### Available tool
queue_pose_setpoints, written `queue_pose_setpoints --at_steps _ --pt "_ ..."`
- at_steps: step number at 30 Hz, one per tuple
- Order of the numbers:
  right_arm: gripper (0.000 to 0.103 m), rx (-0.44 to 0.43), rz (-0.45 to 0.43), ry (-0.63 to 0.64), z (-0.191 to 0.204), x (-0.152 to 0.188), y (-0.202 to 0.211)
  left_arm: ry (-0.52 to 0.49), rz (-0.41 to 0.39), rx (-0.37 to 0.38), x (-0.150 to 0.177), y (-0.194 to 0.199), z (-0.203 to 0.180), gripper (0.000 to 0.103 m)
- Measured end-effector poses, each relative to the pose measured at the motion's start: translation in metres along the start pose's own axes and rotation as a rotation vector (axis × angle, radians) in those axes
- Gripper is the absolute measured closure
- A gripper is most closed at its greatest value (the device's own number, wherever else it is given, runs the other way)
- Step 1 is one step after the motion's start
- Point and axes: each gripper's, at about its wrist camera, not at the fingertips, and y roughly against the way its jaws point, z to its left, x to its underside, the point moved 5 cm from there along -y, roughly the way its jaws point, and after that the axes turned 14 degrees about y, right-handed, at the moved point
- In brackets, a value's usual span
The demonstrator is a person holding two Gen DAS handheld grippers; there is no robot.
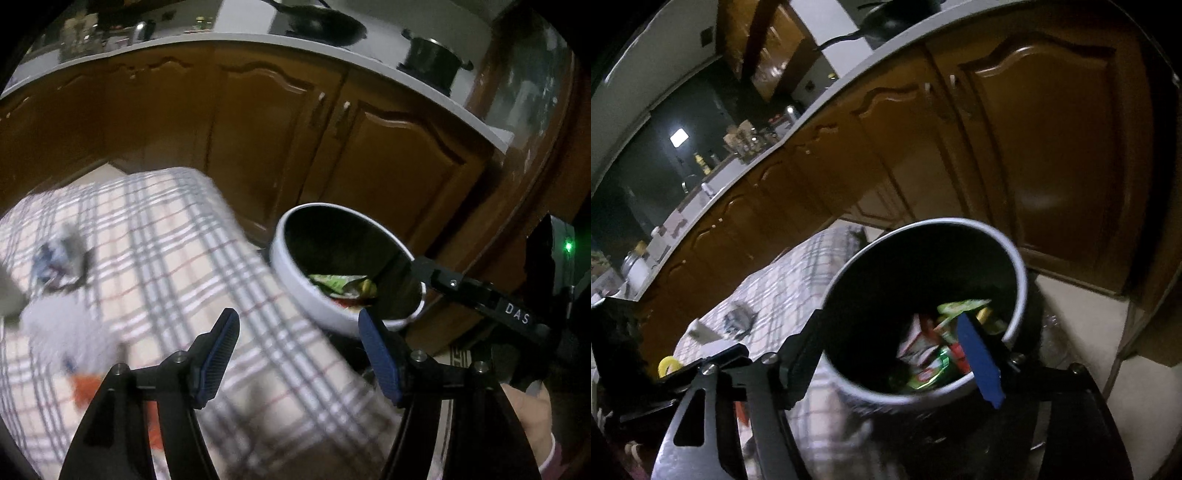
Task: Collect trash
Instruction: 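Grasp the white mesh foam sleeve with the left tool while the right tool grasps the orange wrapper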
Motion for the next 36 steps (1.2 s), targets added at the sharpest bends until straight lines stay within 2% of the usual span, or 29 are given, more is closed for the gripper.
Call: queue_pose_setpoints --at_steps 14,20,27,36 --pt "0.027 -0.133 0.057 0.071 0.1 0.034 -0.022 0.163 -0.103 -0.09 0.029 0.102 0.104 0.037" --pt "0.027 -0.19 0.09 0.117 0.143 0.045 -0.035 0.217 -0.136 -0.118 0.037 0.129 0.132 0.037" --pt "0.027 -0.244 0.135 0.185 0.185 0.057 -0.052 0.264 -0.144 -0.144 0.035 0.136 0.156 0.037" --pt "0.027 -0.259 0.177 0.206 0.199 0.065 -0.069 0.274 -0.113 -0.151 0.025 0.116 0.172 0.037"
